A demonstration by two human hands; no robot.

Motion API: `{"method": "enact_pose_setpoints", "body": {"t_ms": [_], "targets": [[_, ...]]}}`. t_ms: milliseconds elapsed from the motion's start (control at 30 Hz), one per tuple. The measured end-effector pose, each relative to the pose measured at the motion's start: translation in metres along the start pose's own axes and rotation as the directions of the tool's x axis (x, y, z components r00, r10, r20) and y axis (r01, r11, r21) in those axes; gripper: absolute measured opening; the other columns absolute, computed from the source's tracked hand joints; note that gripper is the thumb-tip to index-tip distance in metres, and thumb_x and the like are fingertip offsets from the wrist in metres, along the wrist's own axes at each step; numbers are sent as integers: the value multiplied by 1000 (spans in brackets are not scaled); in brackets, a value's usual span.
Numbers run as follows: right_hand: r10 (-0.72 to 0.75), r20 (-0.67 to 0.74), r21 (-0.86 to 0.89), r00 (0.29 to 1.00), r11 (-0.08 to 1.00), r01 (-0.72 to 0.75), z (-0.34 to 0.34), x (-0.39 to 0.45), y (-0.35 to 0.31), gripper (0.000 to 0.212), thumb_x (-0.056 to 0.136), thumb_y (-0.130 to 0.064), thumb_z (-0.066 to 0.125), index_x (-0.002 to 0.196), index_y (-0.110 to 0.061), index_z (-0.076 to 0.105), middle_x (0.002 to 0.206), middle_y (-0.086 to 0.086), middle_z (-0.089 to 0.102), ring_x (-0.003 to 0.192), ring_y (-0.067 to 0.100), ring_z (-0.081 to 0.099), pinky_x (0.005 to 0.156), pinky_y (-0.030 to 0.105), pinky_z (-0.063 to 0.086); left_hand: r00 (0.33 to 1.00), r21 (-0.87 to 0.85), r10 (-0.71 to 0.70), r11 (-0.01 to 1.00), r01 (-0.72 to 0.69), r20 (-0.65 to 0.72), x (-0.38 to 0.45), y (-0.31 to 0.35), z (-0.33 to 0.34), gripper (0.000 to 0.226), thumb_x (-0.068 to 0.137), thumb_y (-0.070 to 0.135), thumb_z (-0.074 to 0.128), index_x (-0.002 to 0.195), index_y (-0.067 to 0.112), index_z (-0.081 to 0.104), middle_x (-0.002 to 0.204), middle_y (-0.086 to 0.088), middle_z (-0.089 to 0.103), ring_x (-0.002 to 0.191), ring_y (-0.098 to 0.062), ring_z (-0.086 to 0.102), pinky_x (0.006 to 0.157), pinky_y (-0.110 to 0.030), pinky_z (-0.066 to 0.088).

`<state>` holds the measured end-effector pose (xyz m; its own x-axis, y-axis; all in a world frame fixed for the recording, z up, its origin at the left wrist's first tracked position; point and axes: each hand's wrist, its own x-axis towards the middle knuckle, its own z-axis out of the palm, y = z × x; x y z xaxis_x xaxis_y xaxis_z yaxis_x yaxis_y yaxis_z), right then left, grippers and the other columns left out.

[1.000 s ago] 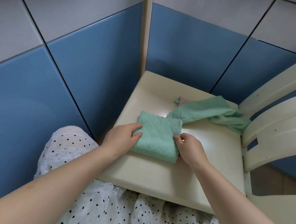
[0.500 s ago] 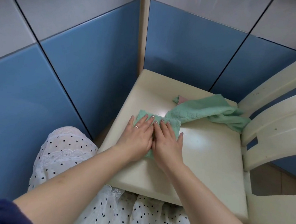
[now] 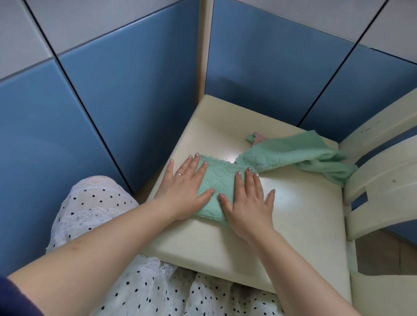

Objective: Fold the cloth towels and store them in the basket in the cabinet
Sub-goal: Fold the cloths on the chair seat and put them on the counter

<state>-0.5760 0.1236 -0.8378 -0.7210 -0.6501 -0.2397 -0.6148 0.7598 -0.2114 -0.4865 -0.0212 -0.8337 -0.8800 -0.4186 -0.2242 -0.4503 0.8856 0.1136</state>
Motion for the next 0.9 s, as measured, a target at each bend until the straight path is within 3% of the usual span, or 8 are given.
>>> {"method": "enact_pose_setpoints", "body": {"t_ms": [167, 300, 400, 467, 567, 667, 767, 900], "targets": [[119, -161, 221, 980, 972, -82, -15, -14, 24, 60, 94, -50, 39, 147, -27, 23, 153, 3, 27, 145, 20, 12, 114, 52, 8, 987, -164, -35, 986, 9, -156, -15, -9, -7, 62, 98, 47, 28, 151, 22, 10, 156, 0, 23, 147, -20, 2, 117, -45, -6], [4, -84, 401, 996, 915, 30, -15, -28, 25, 40, 94, -36, 50, 133, -26, 51, 141, 1, 44, 132, 18, 37, 109, 37, 29, 990, -463, -65, 886, 0, -124, -22, -4, -10, 59, 98, 29, 43, 151, 25, 16, 149, -3, 35, 143, -20, 19, 118, -37, 10], [70, -92, 612, 993, 791, 1, -22, -28, 11, 33, 92, -24, 58, 125, -22, 60, 131, 0, 47, 113, 14, 48, 99, 24, 38, 982, -686, -151, 726, 31, -116, -22, 0, -17, 53, 95, 20, 50, 144, 30, 33, 140, -1, 39, 128, -12, 38, 102, -20, 27], [111, -98, 713, 989, 701, -8, -27, -28, 3, 33, 90, -16, 60, 122, -21, 62, 125, -2, 47, 109, 13, 50, 96, 23, 39, 973, -784, -207, 619, 47, -105, -27, -1, -22, 50, 92, 11, 53, 136, 32, 45, 130, 2, 42, 123, -11, 43, 100, -19, 31], [142, -82, 865, 987, 503, 0, -42, -28, -14, 31, 88, -10, 61, 115, -24, 66, 127, -5, 49, 111, 15, 54, 95, 27, 45, 953, -948, -301, 306, 82, -15, -40, -11, -41, 46, 88, 0, 55, 119, 35, 58, 112, 17, 43, 119, -23, 53, 90, -25, 50], [45, -39, 972, 998, 234, 28, -82, -28, -43, 27, 88, -4, 62, 100, -26, 70, 122, -3, 60, 104, 16, 63, 92, 35, 52, 951, -999, -308, 10, 39, 34, -61, -31, -85, 42, 90, -3, 54, 114, 31, 60, 119, 2, 63, 104, -16, 65, 85, -32, 56], [-89, -11, 999, 996, 40, 15, -136, -27, -73, 20, 89, 0, 57, 93, -16, 68, 92, 3, 73, 76, 16, 70, 66, 27, 58, 940, -994, -322, 34, -104, -109, -85, -50, -143, 40, 89, -1, 58, 113, 30, 62, 120, 0, 64, 104, -13, 65, 85, -28, 55], [-276, -71, 996, 958, 24, 81, -212, -30, -125, 17, 88, -5, 59, 96, -15, 69, 89, 3, 75, 71, 15, 71, 58, 24, 58, 836, -926, -403, 226, -303, -372, -133, -76, -222, 37, 82, 11, 70, 104, 40, 67, 115, 3, 67, 106, -12, 64, 94, -33, 51]]}}
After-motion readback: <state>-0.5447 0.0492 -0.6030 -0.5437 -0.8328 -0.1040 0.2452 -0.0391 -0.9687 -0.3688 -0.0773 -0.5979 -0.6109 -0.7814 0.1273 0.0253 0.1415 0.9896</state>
